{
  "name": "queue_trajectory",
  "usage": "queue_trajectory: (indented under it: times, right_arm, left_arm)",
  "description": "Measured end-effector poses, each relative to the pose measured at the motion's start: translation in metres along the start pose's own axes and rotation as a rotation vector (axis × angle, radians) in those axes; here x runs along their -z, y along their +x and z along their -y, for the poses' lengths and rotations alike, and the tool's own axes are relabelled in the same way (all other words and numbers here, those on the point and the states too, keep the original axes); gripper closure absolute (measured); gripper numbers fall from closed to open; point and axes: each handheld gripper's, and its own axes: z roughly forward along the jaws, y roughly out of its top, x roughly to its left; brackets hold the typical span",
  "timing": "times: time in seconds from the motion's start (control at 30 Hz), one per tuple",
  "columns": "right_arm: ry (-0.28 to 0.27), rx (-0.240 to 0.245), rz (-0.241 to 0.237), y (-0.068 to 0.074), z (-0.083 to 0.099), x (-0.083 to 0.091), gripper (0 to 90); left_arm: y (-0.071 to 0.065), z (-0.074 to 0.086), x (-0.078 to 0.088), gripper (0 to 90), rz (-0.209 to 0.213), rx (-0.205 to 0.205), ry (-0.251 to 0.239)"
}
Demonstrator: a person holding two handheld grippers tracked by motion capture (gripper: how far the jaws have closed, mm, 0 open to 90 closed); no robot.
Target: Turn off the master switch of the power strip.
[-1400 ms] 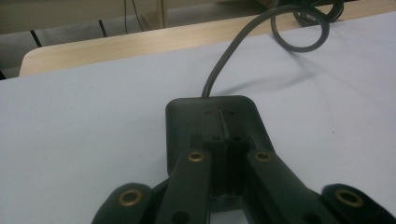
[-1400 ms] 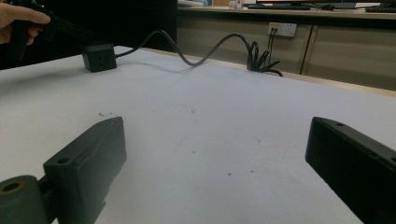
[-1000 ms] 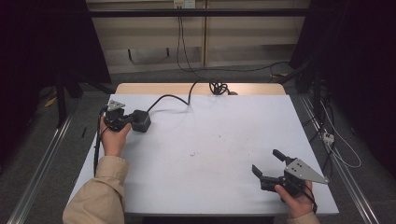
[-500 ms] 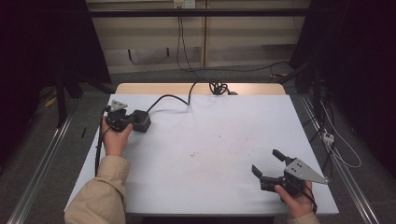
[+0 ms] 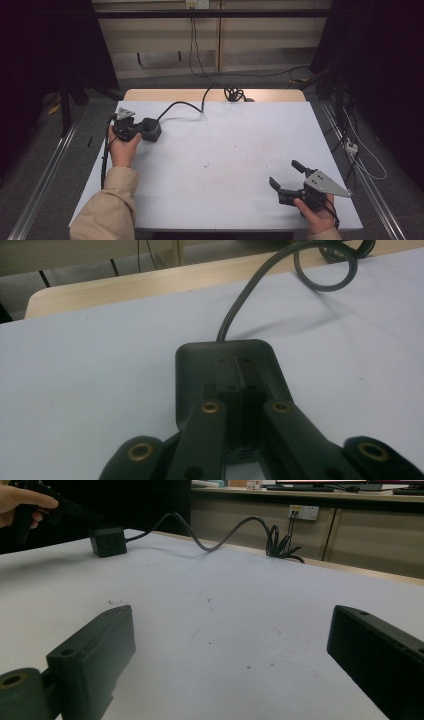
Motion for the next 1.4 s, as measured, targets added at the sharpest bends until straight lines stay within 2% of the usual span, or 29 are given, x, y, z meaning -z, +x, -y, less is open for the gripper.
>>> queue_trajectory:
  times: [0.17, 0.43, 0.6, 0.67, 0.77, 0.97, 1.1, 1.17, 1.33, 1.4]
  right_arm:
    - [0.001, 0.0, 0.0, 0.0, 0.0002, 0.0001, 4.7]
    - [0.003, -0.001, -0.002, 0.0001, 0.0006, -0.001, 4.7]
    - [0.004, -0.002, 0.0, 0.0002, 0.0004, -0.0009, 4.7]
    - [0.004, -0.002, 0.0, 0.0001, 0.0004, -0.0009, 4.7]
    - [0.004, -0.002, -0.002, -0.0001, 0.0004, -0.001, 4.7]
    - [0.004, -0.002, 0.001, -0.0008, 0.0007, -0.001, 4.7]
    - [0.003, -0.002, 0.002, -0.001, 0.0005, -0.0008, 4.7]
    - [0.004, -0.001, 0.002, -0.001, 0.0005, -0.0009, 4.7]
    - [0.002, -0.003, 0.001, -0.0007, 0.0002, -0.0012, 4.7]
    - [0.003, -0.002, 0.002, -0.0012, 0.0003, -0.0013, 4.7]
  left_arm:
    - [0.0005, 0.0014, -0.0002, 90.0, 0.001, 0.004, -0.008]
    - [-0.0005, 0.0005, -0.0001, 90.0, -0.004, -0.011, -0.001]
    - [0.0008, 0.0006, -0.0002, 90.0, 0.004, 0.016, -0.007]
    - [0.0005, 0.0, 0.0, 90.0, 0.0, 0.006, -0.001]
    - [0.0003, 0.0003, -0.0001, 90.0, -0.001, 0.02, -0.006]
    - [-0.001, -0.0003, -0.0001, 90.0, -0.007, 0.011, -0.004]
    - [-0.0006, -0.0018, 0.0014, 90.0, -0.001, 0.03, -0.022]
    - [-0.0016, -0.0028, 0.0013, 90.0, -0.002, 0.024, -0.014]
    - [-0.0026, -0.003, 0.0002, 90.0, -0.005, 0.046, -0.016]
    - [-0.0031, -0.0033, -0.0001, 90.0, -0.006, 0.042, -0.019]
